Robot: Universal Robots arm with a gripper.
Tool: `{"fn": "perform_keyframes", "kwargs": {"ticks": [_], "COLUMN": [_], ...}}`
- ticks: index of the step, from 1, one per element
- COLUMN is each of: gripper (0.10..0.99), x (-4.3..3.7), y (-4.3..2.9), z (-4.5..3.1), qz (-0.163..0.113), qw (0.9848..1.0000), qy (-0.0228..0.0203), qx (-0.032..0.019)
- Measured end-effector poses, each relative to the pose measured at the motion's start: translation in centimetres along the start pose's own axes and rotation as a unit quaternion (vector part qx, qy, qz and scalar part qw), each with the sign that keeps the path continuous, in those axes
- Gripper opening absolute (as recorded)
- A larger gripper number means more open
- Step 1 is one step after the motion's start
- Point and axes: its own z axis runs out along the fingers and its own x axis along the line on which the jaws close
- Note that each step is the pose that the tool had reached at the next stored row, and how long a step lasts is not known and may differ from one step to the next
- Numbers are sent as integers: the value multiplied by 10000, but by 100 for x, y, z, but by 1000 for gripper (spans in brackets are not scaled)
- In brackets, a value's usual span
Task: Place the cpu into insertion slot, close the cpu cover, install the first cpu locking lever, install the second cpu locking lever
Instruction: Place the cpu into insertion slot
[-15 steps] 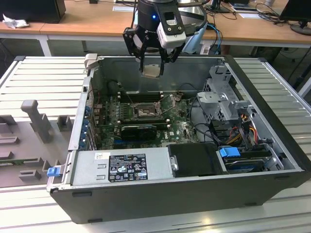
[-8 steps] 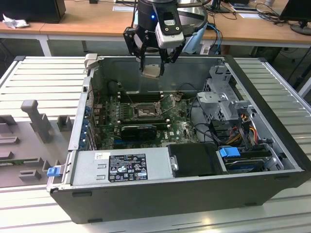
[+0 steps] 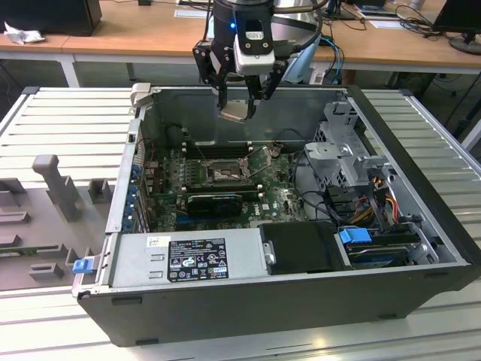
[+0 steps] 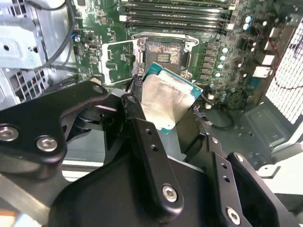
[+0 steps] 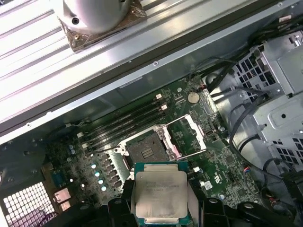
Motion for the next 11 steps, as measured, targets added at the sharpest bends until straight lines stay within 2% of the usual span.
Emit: {"fn": "perform_keyframes", "kwargs": {"ticks": [5, 11], "gripper": [529, 529], "x": [0, -1], "y": [0, -4], "z": [8, 45], "qz": [354, 397], "qw": [9994, 9992], "qy": [-32, -36], "qx": [-7, -6]}}
